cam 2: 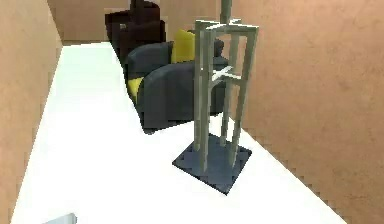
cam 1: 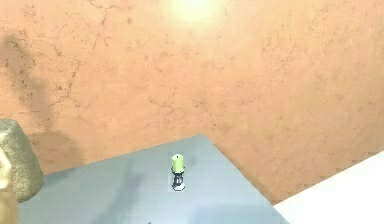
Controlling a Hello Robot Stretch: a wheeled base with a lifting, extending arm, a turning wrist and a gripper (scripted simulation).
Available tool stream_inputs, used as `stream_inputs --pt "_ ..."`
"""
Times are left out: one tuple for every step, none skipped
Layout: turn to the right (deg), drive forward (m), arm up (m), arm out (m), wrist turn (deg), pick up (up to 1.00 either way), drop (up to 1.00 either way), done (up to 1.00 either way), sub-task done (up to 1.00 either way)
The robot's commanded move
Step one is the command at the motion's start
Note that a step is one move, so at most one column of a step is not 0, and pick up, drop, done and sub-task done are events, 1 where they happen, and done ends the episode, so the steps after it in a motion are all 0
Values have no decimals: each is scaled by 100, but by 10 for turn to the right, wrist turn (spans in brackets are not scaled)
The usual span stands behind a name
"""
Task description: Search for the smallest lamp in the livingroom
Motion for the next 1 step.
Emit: stream_inputs --pt "0 0 0 0 0 0 0 100 0"
